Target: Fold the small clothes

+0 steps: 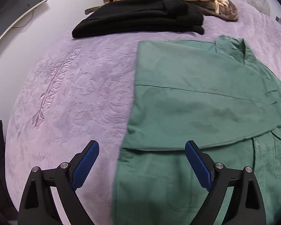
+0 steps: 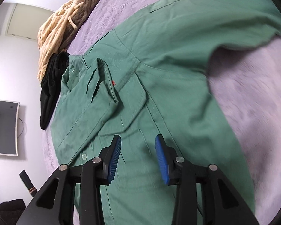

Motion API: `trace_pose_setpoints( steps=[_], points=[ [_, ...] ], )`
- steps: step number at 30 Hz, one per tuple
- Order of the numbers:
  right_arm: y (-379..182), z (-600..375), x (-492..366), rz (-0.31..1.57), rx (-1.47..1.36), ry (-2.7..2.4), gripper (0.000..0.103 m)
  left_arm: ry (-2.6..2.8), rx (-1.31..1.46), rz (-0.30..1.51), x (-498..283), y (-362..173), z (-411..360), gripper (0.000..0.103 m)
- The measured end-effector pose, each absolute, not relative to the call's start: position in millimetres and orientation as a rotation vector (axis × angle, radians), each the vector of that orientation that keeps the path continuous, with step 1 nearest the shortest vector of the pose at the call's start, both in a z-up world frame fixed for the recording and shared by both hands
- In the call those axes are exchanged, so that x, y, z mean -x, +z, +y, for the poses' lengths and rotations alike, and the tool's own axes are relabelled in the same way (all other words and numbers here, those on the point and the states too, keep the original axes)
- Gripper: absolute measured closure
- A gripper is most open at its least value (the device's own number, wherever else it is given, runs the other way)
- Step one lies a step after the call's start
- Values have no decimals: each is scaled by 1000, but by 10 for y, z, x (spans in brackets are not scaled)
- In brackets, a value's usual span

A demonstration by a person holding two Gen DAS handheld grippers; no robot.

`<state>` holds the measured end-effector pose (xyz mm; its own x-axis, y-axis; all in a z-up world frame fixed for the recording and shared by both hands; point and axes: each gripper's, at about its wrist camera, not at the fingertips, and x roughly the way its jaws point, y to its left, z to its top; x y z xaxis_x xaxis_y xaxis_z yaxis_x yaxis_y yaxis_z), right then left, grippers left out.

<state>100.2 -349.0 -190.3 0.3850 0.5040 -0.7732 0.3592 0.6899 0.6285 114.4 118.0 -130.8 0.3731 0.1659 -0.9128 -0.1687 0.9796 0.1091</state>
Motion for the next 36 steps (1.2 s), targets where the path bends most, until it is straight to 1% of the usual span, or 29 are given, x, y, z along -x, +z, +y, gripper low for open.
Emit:
trace_pose_setpoints(
  steps=[5, 7, 9, 15, 21, 27, 33, 34, 36],
  points=[
    [-1892, -3790, -745, 1200, -910, 84, 60, 93, -9, 1199, -1071, -1301, 554, 9],
    [-1878, -3974, -668, 1179, -924, 55, 49, 37, -25, 1219, -1061, -1318, 244, 9],
    [-1871, -4194, -605, 1150, -946, 23, 45, -17, -39, 1230, -1063, -1334, -65, 9],
    [-1968, -5022, -516, 1064, -1048, -109, 45, -131, -82, 1224, -1161, -1360, -931, 9],
    [-2125, -5784, -634, 961, -1134, -208, 45, -178, -80, 1210, -1378, -1357, -1553, 9],
    [-2269, -6354, -886, 862, -1234, -251, 45, -192, -67, 1195, -1595, -1332, -1979, 9],
    [-2267, -6640, -1172, 787, -1287, -240, 45, -184, -60, 1188, -1767, -1375, -2226, 9],
    [-2263, -6671, -1223, 780, -1300, -229, 43, -180, -59, 1185, -1774, -1376, -2239, 9],
    [-2248, -6704, -1351, 782, -1316, -200, 44, -169, -53, 1174, -1840, -1374, -2278, 9]
  ],
)
